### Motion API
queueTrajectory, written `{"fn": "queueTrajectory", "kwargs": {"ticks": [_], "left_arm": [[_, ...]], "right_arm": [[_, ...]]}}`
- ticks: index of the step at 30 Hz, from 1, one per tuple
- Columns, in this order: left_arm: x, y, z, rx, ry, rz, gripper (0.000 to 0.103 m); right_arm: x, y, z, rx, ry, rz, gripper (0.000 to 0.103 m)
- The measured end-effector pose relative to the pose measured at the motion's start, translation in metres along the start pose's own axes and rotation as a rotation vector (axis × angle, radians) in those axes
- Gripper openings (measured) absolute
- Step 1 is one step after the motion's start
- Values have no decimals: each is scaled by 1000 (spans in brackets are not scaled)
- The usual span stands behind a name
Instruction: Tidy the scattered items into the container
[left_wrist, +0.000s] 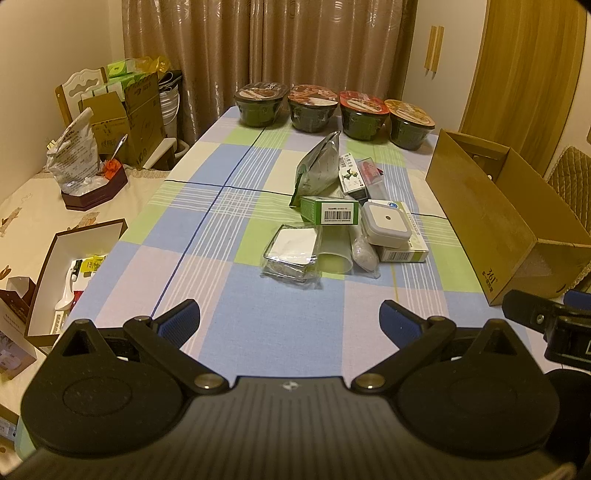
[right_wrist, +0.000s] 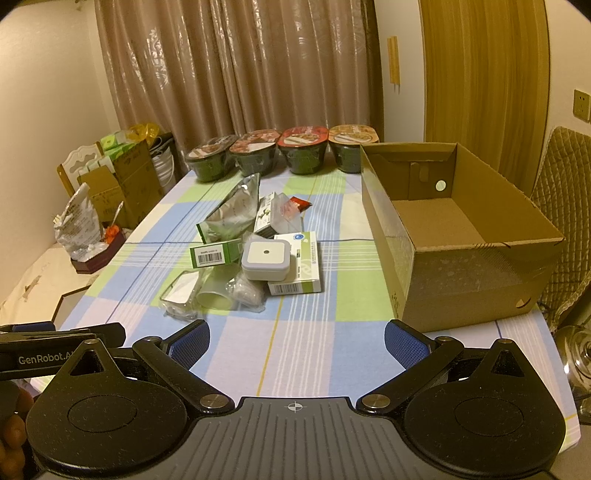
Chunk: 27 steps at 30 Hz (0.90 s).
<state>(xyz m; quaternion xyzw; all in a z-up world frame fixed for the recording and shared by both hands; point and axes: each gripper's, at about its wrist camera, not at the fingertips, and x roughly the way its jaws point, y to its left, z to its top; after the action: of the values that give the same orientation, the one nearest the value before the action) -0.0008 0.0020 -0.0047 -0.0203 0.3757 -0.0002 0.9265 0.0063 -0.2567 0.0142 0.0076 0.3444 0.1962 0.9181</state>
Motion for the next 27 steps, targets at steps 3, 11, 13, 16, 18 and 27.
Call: {"fn": "queueTrajectory", "kwargs": {"ticks": [3, 11, 13, 16, 18, 27], "left_arm": [[0, 0, 0, -1, 2, 0, 102], [1, 0, -1, -4, 6, 0, 102], [1, 0, -1, -5, 6, 0, 102], [1, -1, -1, -5, 6, 0, 102], [1, 0, -1, -5, 6, 0, 102], [1, 7, 1, -49, 9, -25, 102]], "right_arm": [[0, 0, 0, -2, 0, -1, 103], [0, 1, 0, -3, 1, 0, 103], [0, 0, 0, -3, 1, 0, 103], [0, 1, 0, -3, 1, 0, 103], [1, 0, 0, -5, 2, 1, 103], [-2, -2, -1, -3, -19, 10, 103]]}}
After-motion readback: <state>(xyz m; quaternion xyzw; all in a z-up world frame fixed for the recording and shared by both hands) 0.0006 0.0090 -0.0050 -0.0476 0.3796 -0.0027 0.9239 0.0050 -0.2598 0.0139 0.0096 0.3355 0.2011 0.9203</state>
